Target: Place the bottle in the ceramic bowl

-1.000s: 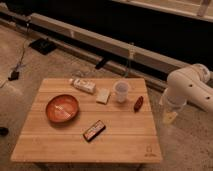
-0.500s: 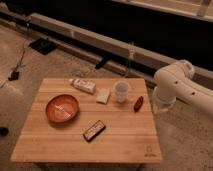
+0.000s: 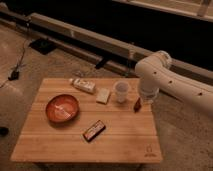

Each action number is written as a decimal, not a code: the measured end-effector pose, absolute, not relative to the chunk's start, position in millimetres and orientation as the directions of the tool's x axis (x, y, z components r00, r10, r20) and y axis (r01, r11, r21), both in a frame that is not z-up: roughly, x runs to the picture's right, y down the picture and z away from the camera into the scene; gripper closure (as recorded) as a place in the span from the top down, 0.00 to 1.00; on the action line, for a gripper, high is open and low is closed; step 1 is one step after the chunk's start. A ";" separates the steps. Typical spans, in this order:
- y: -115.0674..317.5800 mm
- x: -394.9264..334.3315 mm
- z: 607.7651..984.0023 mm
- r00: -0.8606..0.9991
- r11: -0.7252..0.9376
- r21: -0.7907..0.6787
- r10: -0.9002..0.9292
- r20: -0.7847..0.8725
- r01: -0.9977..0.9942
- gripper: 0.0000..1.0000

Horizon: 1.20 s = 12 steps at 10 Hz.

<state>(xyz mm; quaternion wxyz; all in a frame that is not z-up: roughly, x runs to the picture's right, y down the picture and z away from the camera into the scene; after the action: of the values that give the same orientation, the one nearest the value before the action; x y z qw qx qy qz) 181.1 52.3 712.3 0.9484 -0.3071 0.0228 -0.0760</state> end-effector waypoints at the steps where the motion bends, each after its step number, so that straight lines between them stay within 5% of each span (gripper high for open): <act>1: 44.5 170.5 715.8 0.982 0.787 -0.595 -0.187 0.019 0.162 0.06; 8: 5.6 117.1 725.8 0.940 0.731 -0.602 -0.322 0.111 0.321 0.07; 12: -8.3 99.6 732.8 0.916 0.713 -0.588 -0.373 0.145 0.383 0.28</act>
<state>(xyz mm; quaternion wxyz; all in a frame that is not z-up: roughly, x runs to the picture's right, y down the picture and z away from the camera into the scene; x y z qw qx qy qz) 99.6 -8.3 732.8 0.9253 -0.3194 -0.0076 -0.2043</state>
